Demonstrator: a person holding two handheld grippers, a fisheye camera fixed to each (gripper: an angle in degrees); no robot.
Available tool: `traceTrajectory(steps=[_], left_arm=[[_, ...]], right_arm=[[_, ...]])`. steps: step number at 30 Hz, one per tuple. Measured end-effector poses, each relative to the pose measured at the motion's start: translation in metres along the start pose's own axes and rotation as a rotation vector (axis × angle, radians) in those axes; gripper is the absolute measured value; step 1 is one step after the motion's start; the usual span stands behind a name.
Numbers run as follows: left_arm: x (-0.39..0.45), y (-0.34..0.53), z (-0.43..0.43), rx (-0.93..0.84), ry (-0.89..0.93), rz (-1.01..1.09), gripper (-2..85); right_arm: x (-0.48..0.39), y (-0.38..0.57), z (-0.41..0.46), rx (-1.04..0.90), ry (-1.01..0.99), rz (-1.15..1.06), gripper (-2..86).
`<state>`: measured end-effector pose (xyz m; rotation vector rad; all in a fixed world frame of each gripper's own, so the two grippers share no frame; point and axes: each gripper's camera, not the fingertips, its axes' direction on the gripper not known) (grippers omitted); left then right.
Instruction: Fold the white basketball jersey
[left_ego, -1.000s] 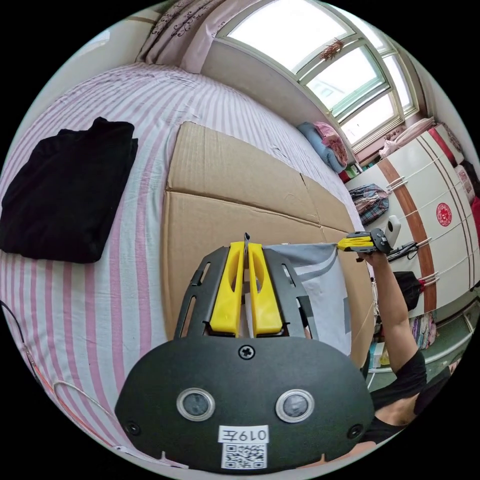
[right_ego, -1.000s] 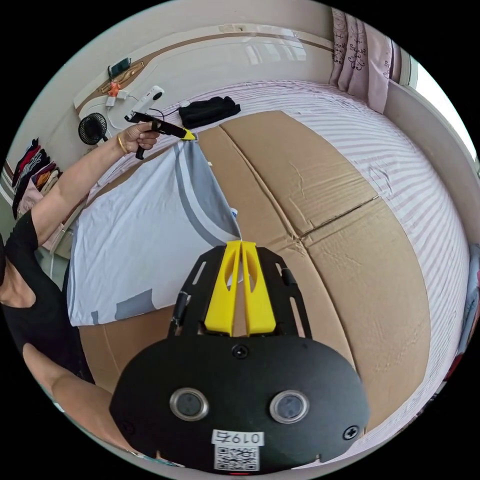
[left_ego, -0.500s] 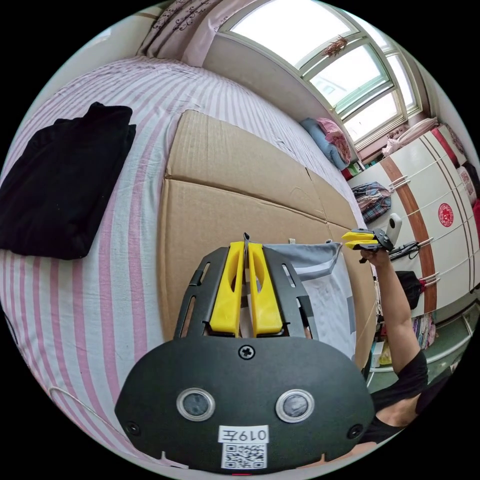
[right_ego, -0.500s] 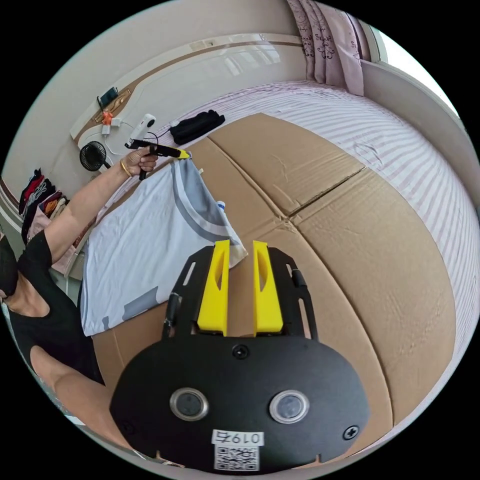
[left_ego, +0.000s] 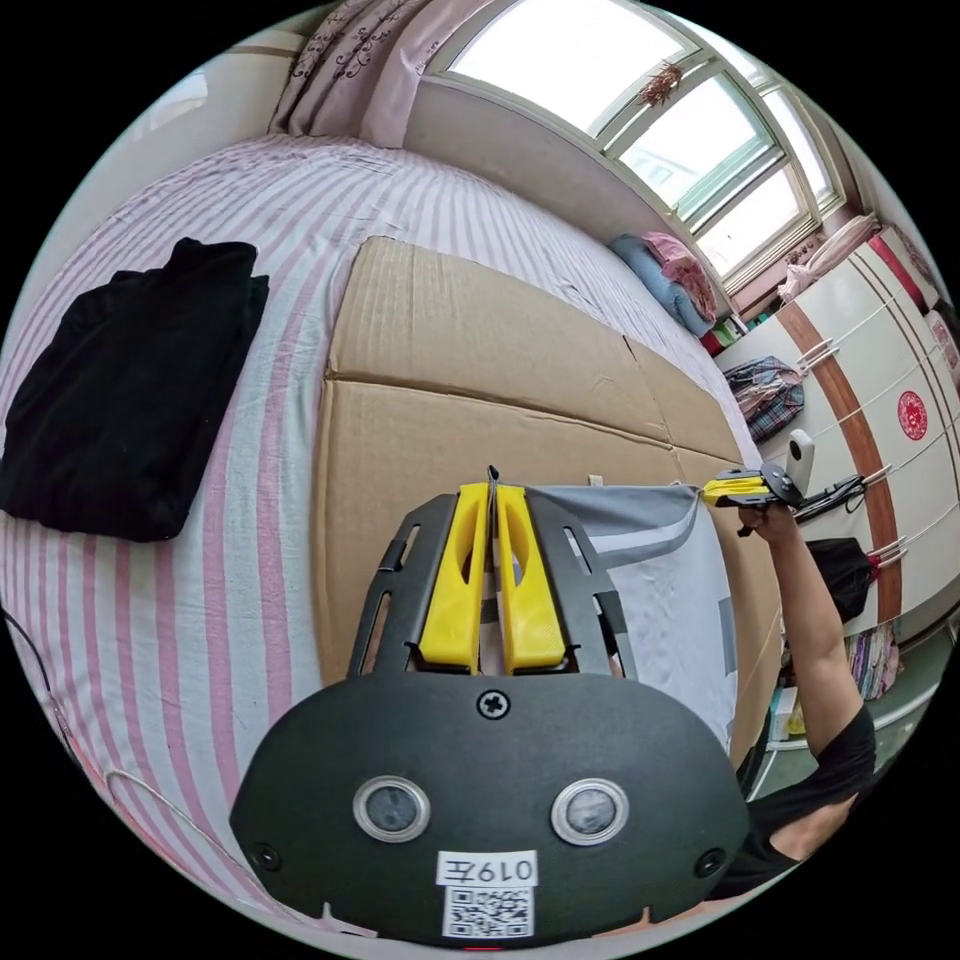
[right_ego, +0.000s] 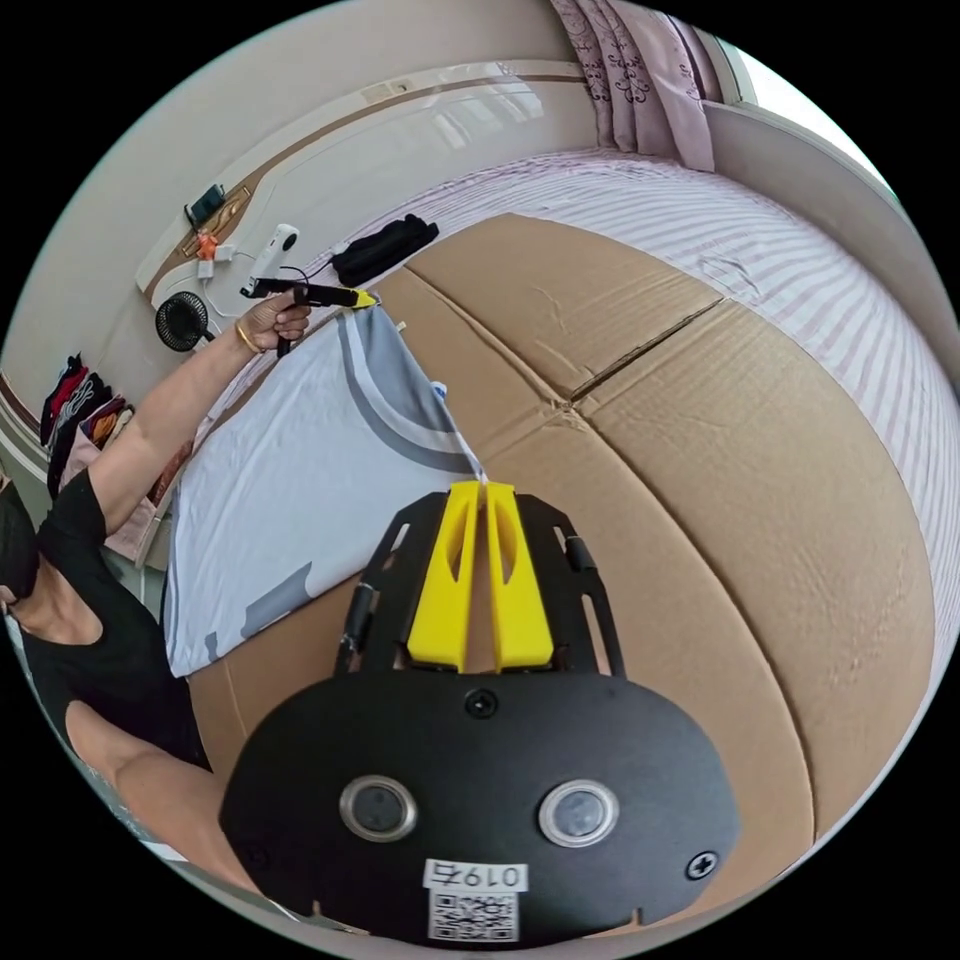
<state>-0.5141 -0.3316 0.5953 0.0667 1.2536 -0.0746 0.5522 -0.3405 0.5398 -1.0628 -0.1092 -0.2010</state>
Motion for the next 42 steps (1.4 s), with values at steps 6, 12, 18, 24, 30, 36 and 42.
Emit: traceTrajectory(steps=[6, 12, 18, 24, 30, 36, 42], left_arm=[[-0.009, 0.040, -0.035, 0.007, 0.028, -0.122, 8.9], [0.013, 0.140, -0.125, 0.181, 0.104, -0.010, 6.5], [0.113, 0.370, -0.215, 0.382, -0.081, 0.268, 5.6], [0.165, 0.584, -0.232, 0.557, -0.203, 0.028, 5.5], [0.153, 0.688, -0.226, 0.586, -0.136, -0.271, 6.7], [0.138, 0.750, -0.231, 0.553, -0.064, -0.433, 8.0], [0.137, 0.798, -0.235, 0.567, 0.019, -0.501, 7.4]], right_arm=[[0.017, 0.057, 0.031, 0.049, 0.006, 0.105, 6.4], [-0.052, 0.172, 0.026, 0.330, 0.054, 0.036, 2.9], [-0.286, 0.349, 0.073, 0.535, 0.404, -0.166, 0.4], [-0.447, 0.464, 0.197, 0.550, 0.543, -0.134, 3.1], [-0.513, 0.505, 0.309, 0.392, 0.577, -0.264, 7.3], [-0.543, 0.552, 0.410, 0.301, 0.709, -0.367, 8.6], [-0.544, 0.578, 0.491, 0.215, 0.848, -0.426, 8.4]])
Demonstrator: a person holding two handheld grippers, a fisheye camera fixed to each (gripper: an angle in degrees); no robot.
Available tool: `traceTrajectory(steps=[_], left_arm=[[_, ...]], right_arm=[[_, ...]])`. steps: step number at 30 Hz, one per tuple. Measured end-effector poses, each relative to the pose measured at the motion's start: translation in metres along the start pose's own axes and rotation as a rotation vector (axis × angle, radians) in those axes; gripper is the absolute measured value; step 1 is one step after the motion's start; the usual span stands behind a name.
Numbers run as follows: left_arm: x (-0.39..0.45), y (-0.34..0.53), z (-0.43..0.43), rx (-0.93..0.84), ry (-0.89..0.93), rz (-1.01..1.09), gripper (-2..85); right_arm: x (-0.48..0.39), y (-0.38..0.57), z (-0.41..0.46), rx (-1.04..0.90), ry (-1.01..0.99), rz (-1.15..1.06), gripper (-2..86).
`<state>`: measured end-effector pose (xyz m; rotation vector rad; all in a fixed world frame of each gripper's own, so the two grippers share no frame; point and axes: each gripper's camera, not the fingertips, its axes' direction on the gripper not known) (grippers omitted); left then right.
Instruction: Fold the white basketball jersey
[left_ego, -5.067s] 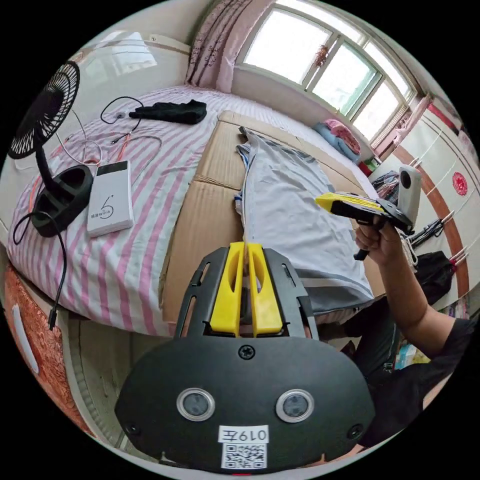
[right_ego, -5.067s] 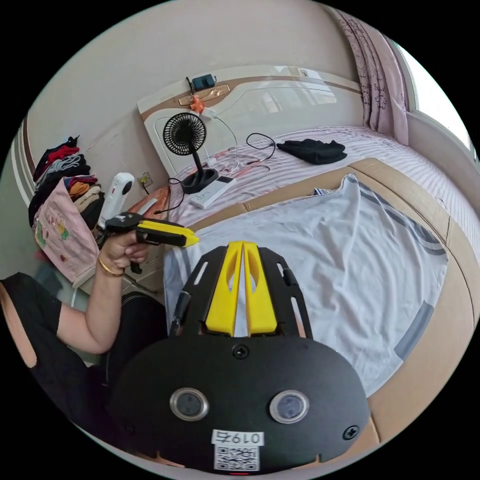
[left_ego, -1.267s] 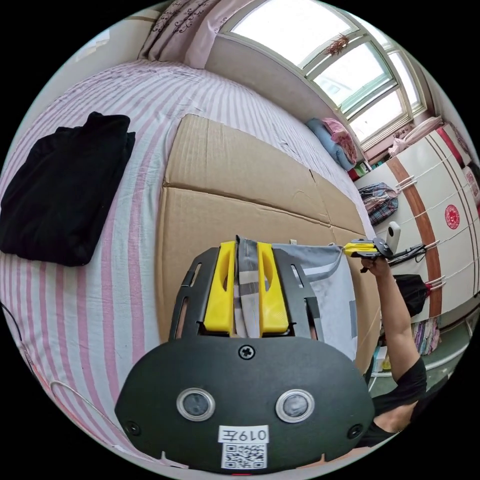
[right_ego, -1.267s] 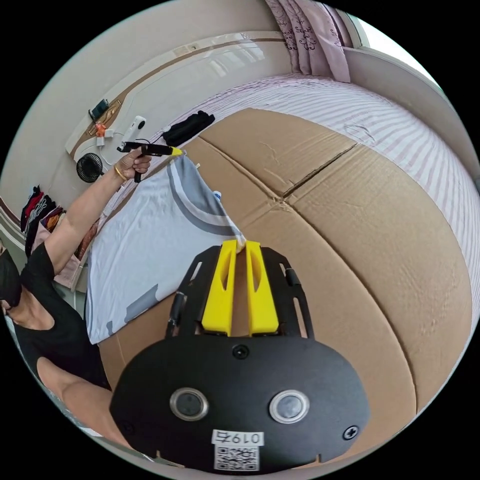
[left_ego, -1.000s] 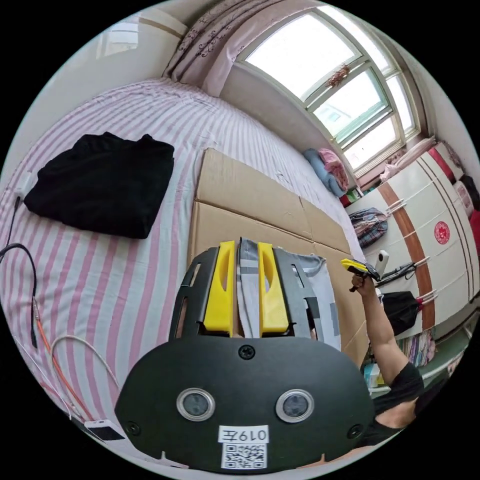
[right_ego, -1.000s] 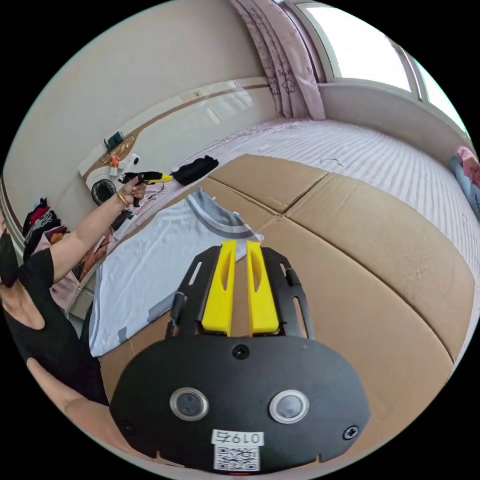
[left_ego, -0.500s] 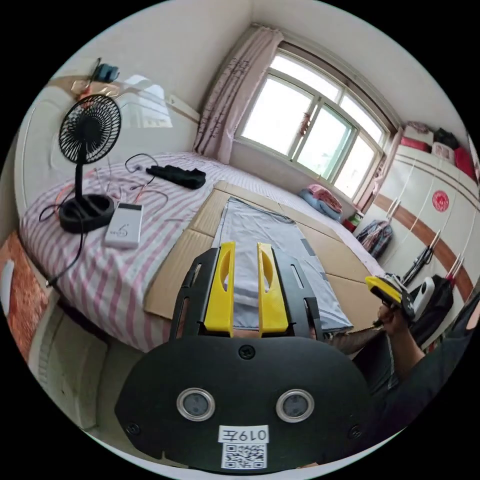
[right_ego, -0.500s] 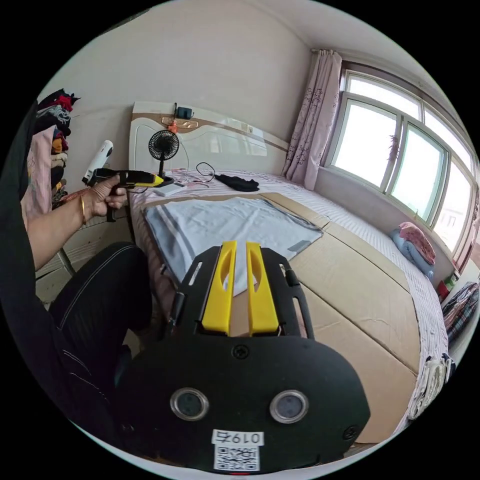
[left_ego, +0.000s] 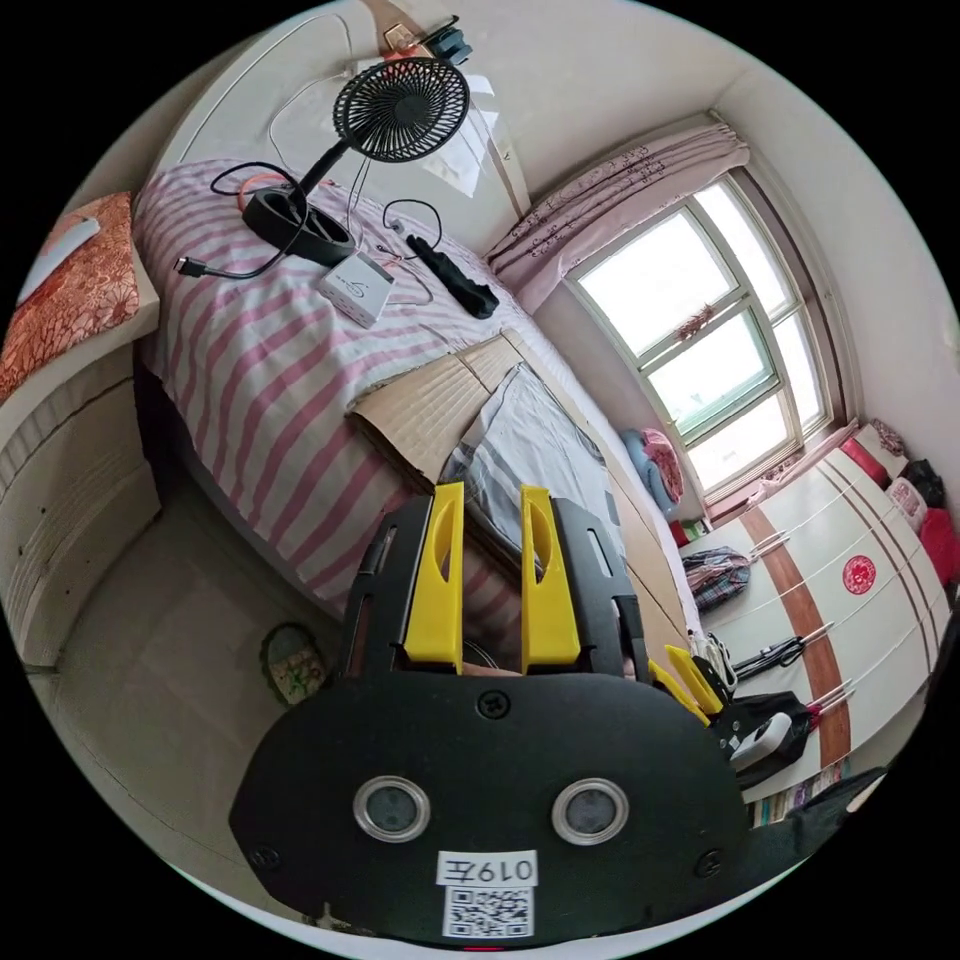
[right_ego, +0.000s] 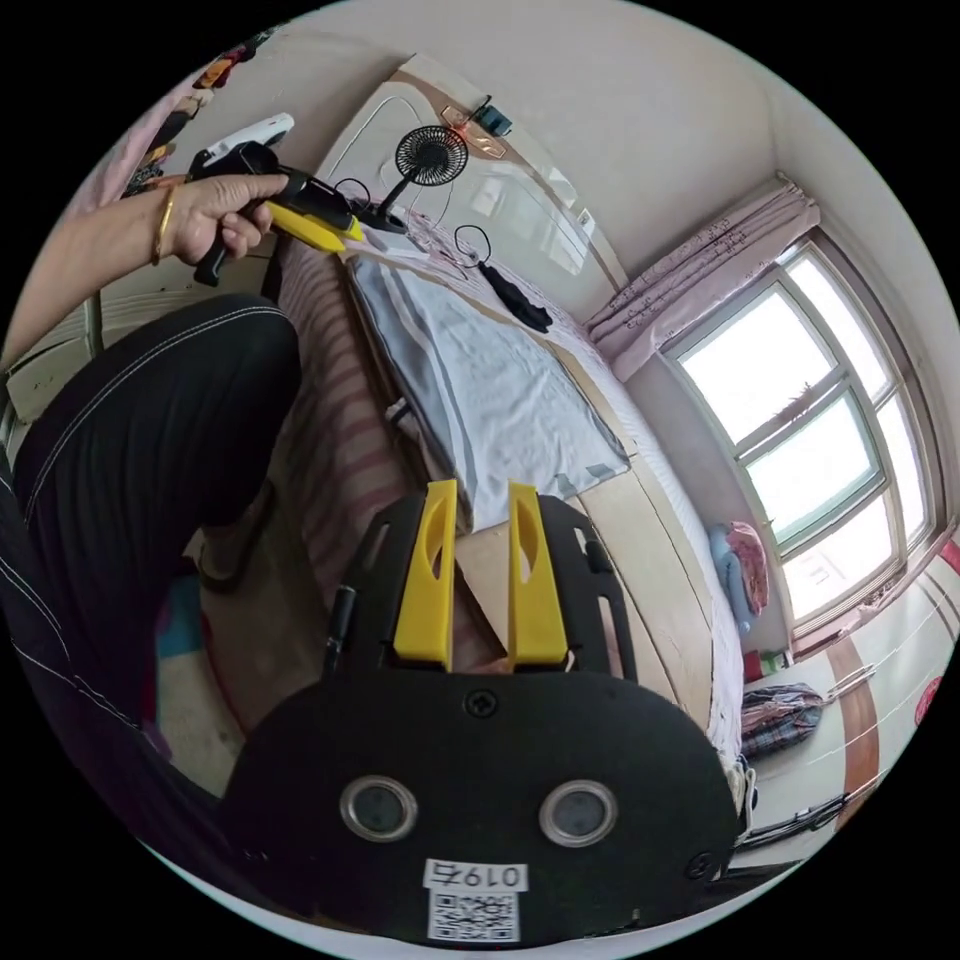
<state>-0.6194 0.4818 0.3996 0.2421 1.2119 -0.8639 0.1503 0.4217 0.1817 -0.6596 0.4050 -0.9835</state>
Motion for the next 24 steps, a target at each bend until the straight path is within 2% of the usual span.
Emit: traceTrajectory(steps=[3, 8, 24], left_arm=[[0.001, 0.010, -0.014, 0.005, -0.038, 0.014, 7.3], [-0.002, 0.019, -0.029, -0.024, 0.005, -0.009, 7.3], [0.002, 0.033, -0.050, -0.048, -0.101, -0.017, 8.1]], right_arm=[[-0.028, 0.006, 0.021, -0.017, 0.032, -0.049, 8.4], [-0.073, 0.028, 0.064, -0.080, 0.078, -0.129, 8.1], [-0.149, 0.072, 0.153, -0.100, 0.159, -0.151, 6.4]])
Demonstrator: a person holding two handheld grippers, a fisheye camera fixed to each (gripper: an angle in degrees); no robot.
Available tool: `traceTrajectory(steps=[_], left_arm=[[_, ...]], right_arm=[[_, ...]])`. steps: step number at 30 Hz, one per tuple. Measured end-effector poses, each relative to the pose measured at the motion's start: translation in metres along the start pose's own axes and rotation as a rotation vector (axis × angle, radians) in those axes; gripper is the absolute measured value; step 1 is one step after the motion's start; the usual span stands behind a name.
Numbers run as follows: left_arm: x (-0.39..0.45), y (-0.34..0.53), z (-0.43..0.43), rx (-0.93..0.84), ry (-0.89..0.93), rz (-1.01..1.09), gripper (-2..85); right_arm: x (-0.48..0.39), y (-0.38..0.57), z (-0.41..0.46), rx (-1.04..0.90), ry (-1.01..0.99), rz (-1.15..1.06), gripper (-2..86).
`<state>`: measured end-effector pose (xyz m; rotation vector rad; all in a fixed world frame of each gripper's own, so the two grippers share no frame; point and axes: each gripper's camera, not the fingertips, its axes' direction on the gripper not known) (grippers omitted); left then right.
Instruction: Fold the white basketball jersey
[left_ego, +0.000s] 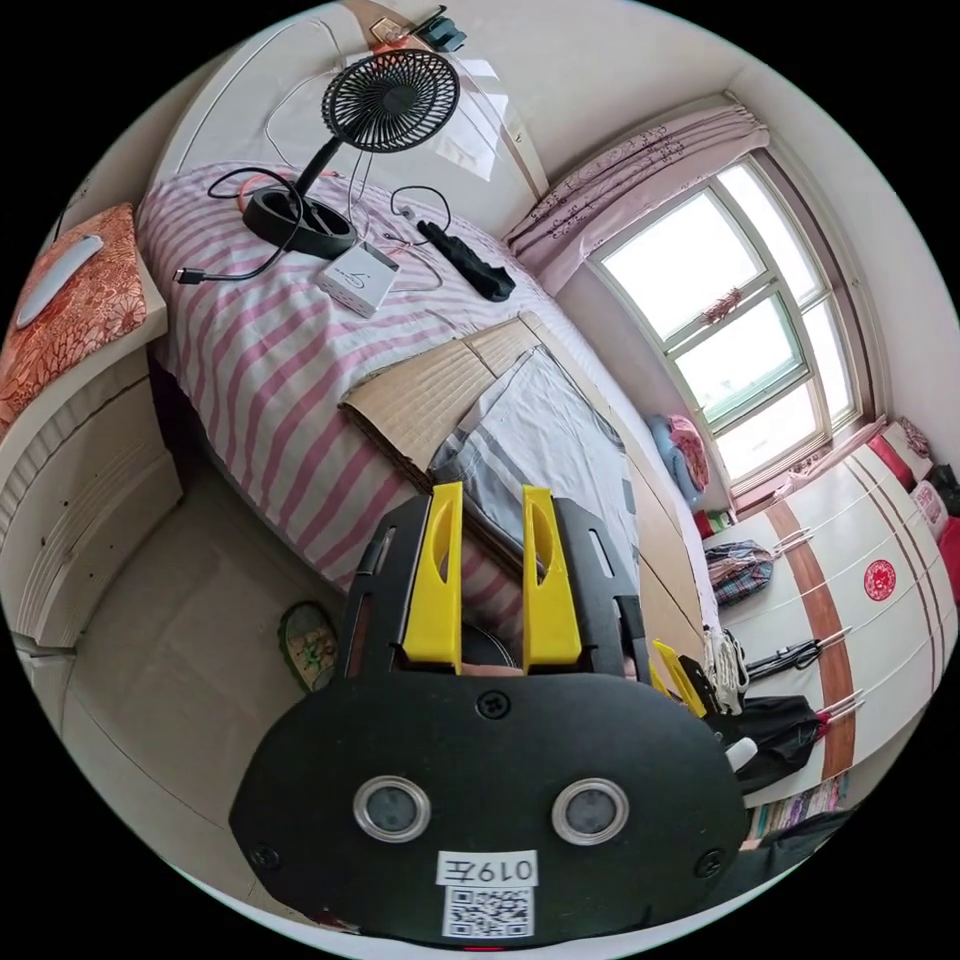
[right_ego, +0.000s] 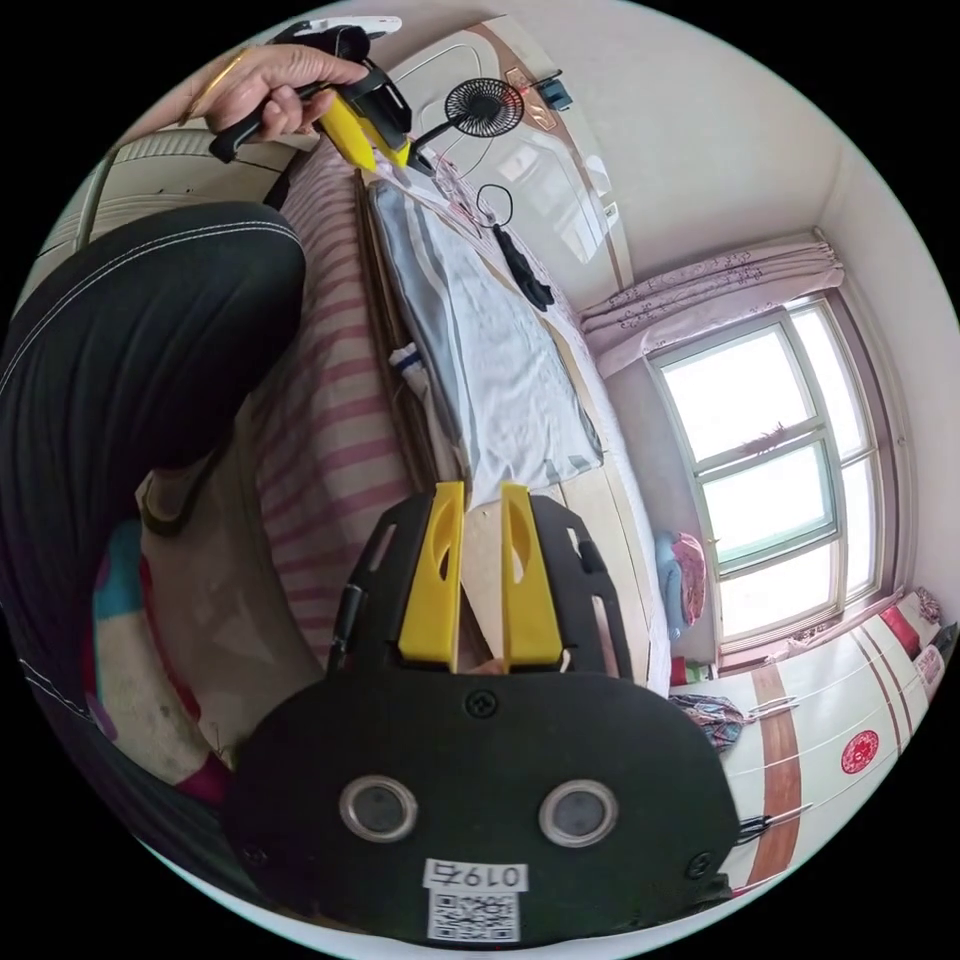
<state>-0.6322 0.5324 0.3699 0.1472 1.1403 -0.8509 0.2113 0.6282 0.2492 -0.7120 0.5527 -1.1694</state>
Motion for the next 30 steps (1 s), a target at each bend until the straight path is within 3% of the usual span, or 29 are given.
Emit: traceTrajectory(steps=[7, 13, 17, 30], left_arm=[[-0.008, -0.008, 0.013, -0.055, -0.002, -0.063, 8.5], [-0.001, -0.011, 0.014, -0.068, -0.094, -0.048, 4.0], [0.001, -0.014, 0.009, -0.078, -0.057, -0.028, 2.2], [0.027, -0.018, 0.007, -0.079, -0.226, 0.116, 1.6]], right_arm=[[-0.025, 0.008, 0.025, 0.008, -0.009, 0.000, 6.1], [-0.043, 0.009, 0.041, 0.005, 0.003, -0.022, 3.8], [-0.053, 0.008, 0.045, 0.008, 0.054, -0.047, -0.5], [-0.071, 0.002, 0.054, -0.016, 0.050, -0.180, -1.0]])
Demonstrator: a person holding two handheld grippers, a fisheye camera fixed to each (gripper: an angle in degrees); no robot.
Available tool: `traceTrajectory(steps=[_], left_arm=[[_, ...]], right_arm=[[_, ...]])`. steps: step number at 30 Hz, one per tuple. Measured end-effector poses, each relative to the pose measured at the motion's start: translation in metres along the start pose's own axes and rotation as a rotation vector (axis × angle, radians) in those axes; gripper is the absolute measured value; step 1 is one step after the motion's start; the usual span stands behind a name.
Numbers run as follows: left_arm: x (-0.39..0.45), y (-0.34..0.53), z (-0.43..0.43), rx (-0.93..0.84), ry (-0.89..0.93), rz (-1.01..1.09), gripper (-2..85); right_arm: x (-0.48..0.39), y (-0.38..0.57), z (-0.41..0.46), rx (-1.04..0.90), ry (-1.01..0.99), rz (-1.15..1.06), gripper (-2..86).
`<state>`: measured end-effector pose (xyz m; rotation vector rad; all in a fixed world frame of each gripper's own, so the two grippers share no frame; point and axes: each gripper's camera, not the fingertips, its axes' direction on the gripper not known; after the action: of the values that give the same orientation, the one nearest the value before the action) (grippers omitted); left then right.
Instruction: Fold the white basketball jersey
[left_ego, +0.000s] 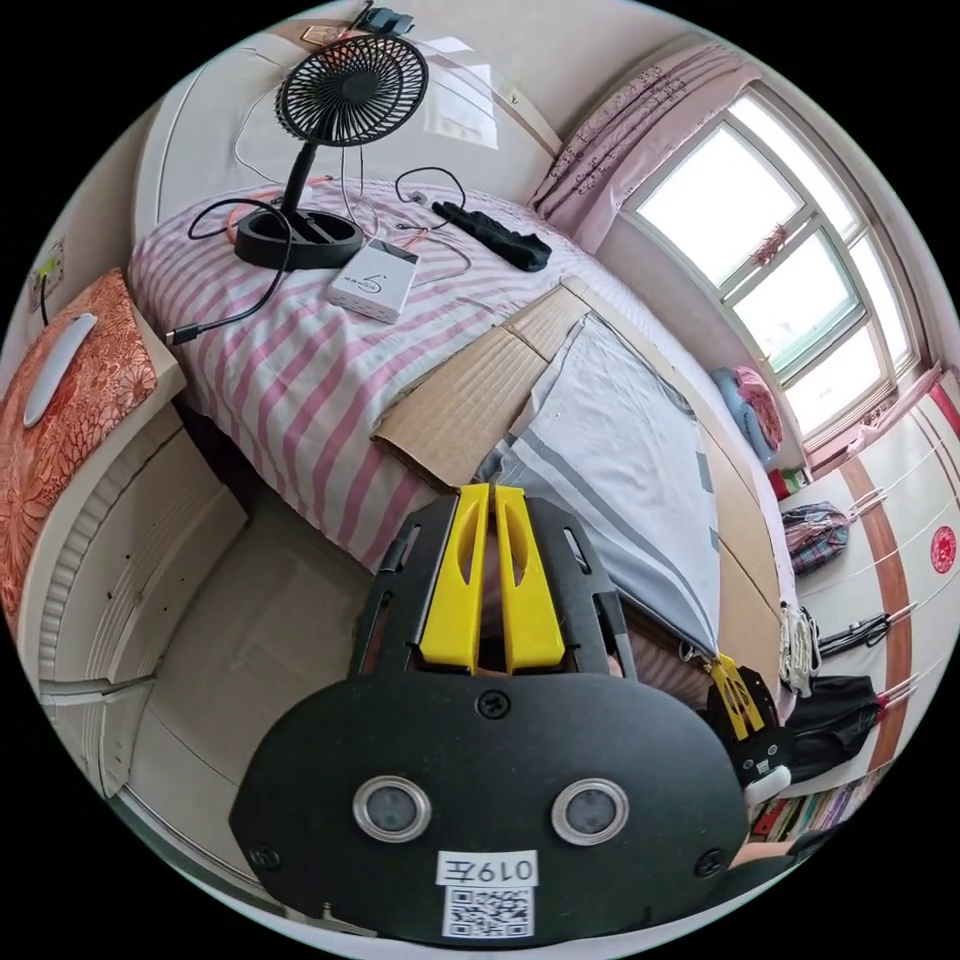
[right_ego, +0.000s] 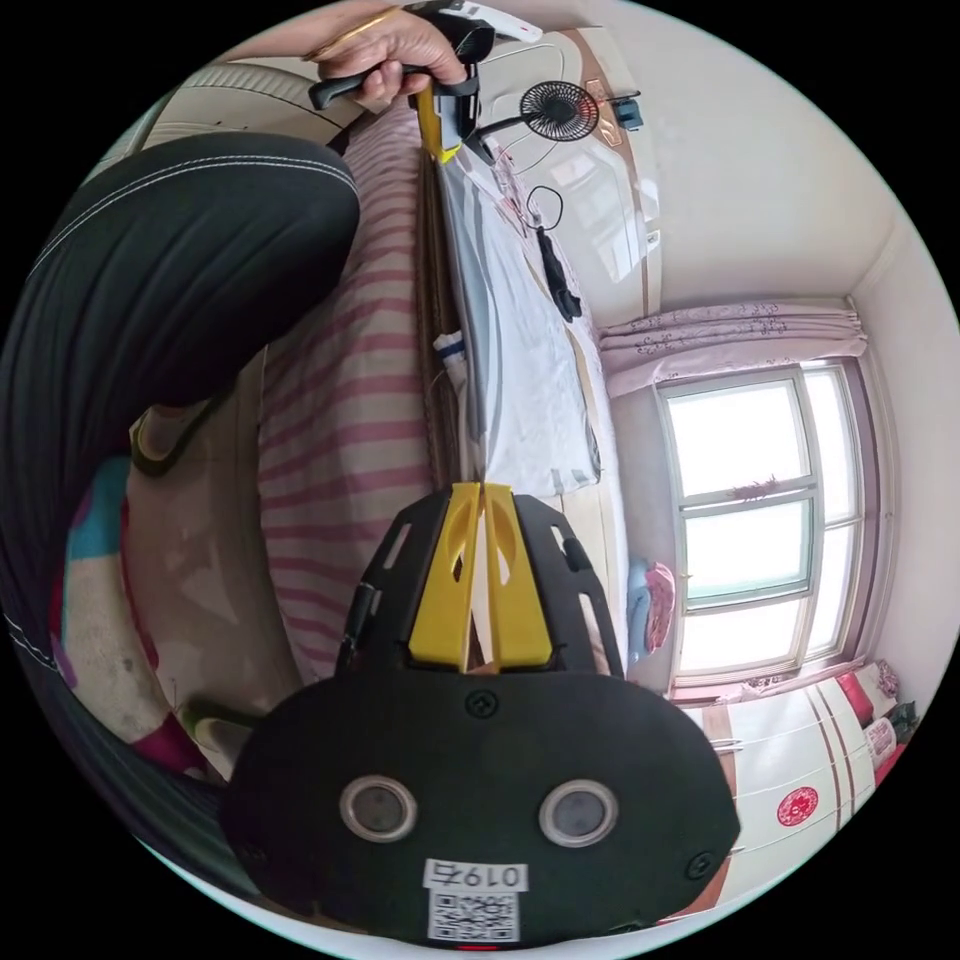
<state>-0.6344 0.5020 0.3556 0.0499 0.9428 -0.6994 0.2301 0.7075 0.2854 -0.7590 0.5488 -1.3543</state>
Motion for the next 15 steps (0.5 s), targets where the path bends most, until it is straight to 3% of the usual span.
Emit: traceTrajectory(steps=[7, 15], left_arm=[[0.010, -0.008, 0.003, -0.015, -0.055, 0.052, 1.7], [0.012, -0.020, 0.001, -0.045, 0.030, 0.124, 1.2]], right_arm=[[-0.001, -0.005, -0.002, 0.011, 0.002, -0.024, -0.9], [0.012, -0.011, -0.015, 0.056, 0.025, 0.017, -0.1]])
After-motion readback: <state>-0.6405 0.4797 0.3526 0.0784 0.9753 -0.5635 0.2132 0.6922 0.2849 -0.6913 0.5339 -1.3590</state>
